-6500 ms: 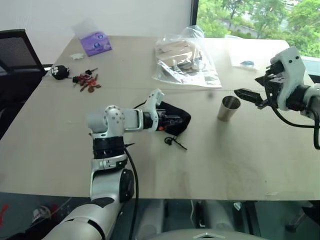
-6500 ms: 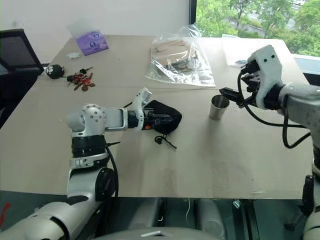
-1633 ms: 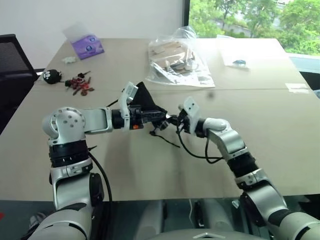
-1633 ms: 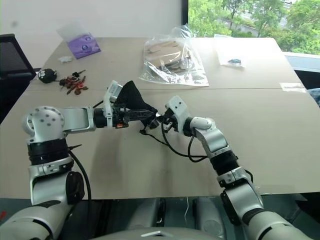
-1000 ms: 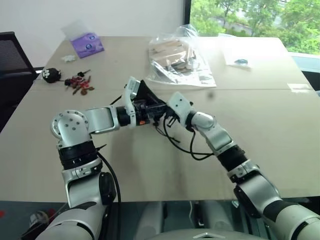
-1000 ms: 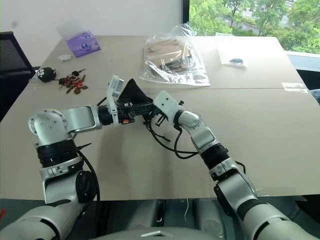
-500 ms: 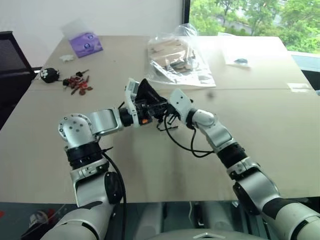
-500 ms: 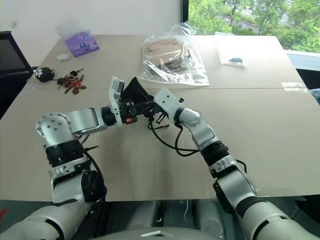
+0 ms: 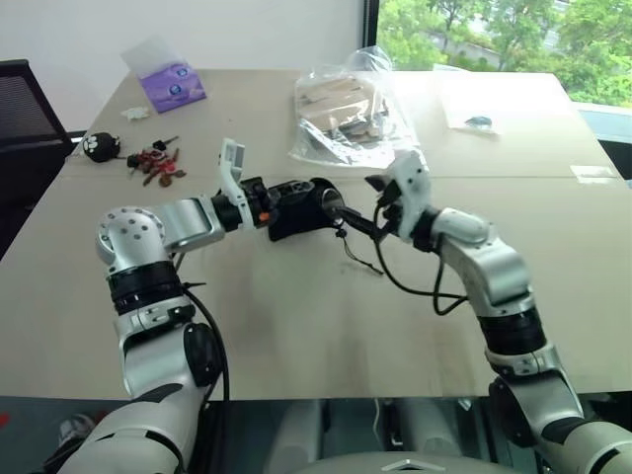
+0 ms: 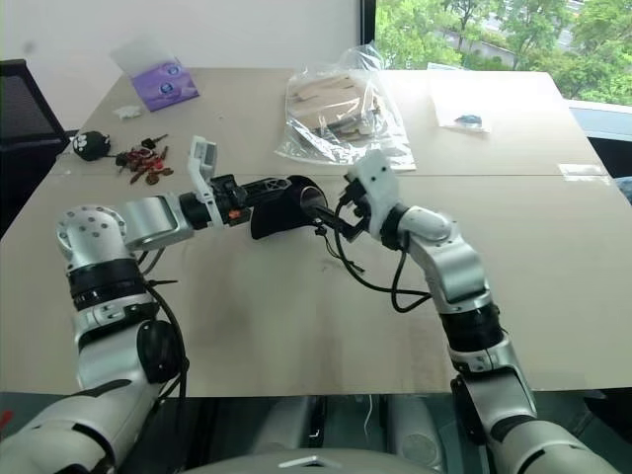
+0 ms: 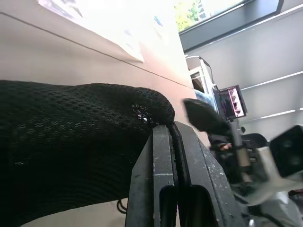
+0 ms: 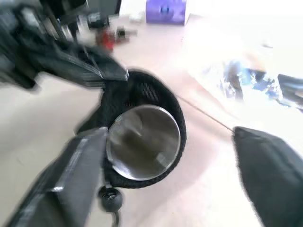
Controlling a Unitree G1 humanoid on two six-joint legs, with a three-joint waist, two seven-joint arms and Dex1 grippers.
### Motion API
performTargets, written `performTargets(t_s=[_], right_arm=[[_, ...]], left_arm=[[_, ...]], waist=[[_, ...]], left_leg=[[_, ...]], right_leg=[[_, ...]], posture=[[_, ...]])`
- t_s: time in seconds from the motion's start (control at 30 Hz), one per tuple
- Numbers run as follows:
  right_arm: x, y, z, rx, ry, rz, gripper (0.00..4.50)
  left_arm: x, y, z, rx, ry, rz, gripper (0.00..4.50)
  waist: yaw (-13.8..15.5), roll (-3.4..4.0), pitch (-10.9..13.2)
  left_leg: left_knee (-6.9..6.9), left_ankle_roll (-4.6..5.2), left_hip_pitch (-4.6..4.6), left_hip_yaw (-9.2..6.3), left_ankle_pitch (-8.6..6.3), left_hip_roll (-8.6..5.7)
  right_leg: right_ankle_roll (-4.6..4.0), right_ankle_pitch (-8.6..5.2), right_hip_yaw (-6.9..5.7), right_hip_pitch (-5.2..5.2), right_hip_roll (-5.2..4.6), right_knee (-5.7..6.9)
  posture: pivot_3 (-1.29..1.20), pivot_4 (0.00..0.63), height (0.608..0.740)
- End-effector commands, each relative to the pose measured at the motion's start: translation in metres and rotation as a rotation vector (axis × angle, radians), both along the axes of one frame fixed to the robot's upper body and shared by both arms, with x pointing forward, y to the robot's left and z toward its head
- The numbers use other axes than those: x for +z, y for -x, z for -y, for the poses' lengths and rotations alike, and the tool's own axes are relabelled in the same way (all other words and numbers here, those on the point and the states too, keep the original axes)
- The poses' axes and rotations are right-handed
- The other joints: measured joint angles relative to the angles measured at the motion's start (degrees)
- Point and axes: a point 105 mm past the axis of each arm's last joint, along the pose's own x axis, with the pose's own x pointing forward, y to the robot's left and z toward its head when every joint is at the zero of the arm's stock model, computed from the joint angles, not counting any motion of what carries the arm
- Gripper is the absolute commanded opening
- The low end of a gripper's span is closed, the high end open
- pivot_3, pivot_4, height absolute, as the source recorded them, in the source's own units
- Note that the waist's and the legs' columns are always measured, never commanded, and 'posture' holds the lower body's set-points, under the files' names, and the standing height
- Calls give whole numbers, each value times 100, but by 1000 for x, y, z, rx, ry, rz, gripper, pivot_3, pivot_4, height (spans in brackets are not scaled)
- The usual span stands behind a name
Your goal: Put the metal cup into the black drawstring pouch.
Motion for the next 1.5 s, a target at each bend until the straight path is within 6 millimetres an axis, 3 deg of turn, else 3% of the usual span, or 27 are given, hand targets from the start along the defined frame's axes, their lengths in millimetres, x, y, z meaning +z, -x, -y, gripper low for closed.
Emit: performTargets(t_s=[0.03,0.1,0.2,0.33,0.37,0.43,0.63,0.67,0.77,0.9,1.03,1.07,1.1,1.17,1.27,1.37,1.5], right_arm=[[-2,18,1,45,-39,-87,4467],[-24,20,-2,53,62,-113,4467],[-46,12,-18,39,35,-207,4467],[-82,-10,-31,-32,117,-248,4467],[-85,-15,-30,-56,109,-256,4074],[-83,-21,-30,-72,83,-242,3728],[-70,-20,-15,-90,67,-169,903],[-68,-20,-11,-96,86,-147,191],[-59,-24,1,-135,130,-55,32],[-26,-37,23,-238,185,119,32],[22,-41,40,-288,256,340,32],[30,-41,43,-290,261,372,0],[41,-41,45,-294,266,409,0],[64,-38,47,-283,309,517,0],[127,-31,41,-270,283,696,0],[182,-16,28,-239,238,849,0],[218,-2,20,-219,208,964,0]], left_arm=[[14,-4,-3,4,-1,61,0],[18,-6,-4,8,4,70,0],[19,-7,-5,9,-7,77,0],[22,-9,-5,18,-14,92,0],[22,-9,-6,21,-18,96,0],[24,-9,-7,25,-29,106,0],[30,-4,-16,57,-14,141,0],[31,-3,-16,62,-7,147,0],[32,-1,-17,84,16,165,0],[37,6,-17,100,63,204,0],[45,13,-18,171,61,315,0],[47,14,-17,184,63,338,557],[50,16,-14,188,72,362,745],[52,20,-8,189,71,400,1625],[54,15,-10,259,130,409,3098],[63,14,-7,300,203,444,3098],[78,16,1,302,170,539,3098]], waist=[[-9,0,0],[-9,0,0],[-45,0,0],[-47,0,0],[-45,0,0],[-34,-3,-2],[-22,-2,-1],[-22,-2,-1],[-25,-2,-1],[-28,-2,-1],[-22,-2,0],[-16,-2,0],[-11,-2,0],[-2,-3,0],[-8,-1,1],[-28,5,8],[-9,-9,-1]], left_leg=[[-1,0,0,0,0,0],[-1,0,1,2,0,-1],[0,1,4,9,0,-3],[-6,1,13,17,0,3],[-6,1,13,18,0,2],[-1,1,14,19,0,1],[-2,1,5,10,0,1],[-2,1,3,10,0,0],[-2,1,1,10,0,0],[-1,1,3,11,0,2],[-1,1,0,12,0,1],[-2,0,0,13,0,1],[-2,1,0,11,0,1],[-1,0,-4,8,0,1],[1,1,-4,11,0,-1],[3,1,-3,18,0,0],[0,0,-27,-17,0,5]], right_leg=[[0,0,0,0,0,0],[0,0,1,0,1,1],[0,0,8,0,12,2],[0,0,15,-1,25,6],[0,0,16,0,25,6],[0,0,18,1,22,6],[0,0,11,-1,17,2],[0,0,11,-1,14,1],[0,0,11,-3,12,2],[0,0,12,-3,9,4],[0,0,13,-4,0,2],[0,0,14,-4,0,0],[0,0,11,-4,-1,0],[0,0,10,-4,-3,-1],[0,0,10,-2,-3,-2],[0,0,15,-6,0,2],[0,0,3,-14,1,-10]], posture=[[0,150,740],[0,150,740],[0,150,740],[0,150,740],[0,150,740],[0,150,740],[0,150,740],[0,150,740],[0,150,740],[0,150,740],[0,150,740],[0,150,740],[0,150,740],[0,150,740],[0,150,740],[0,150,740],[0,150,740]])
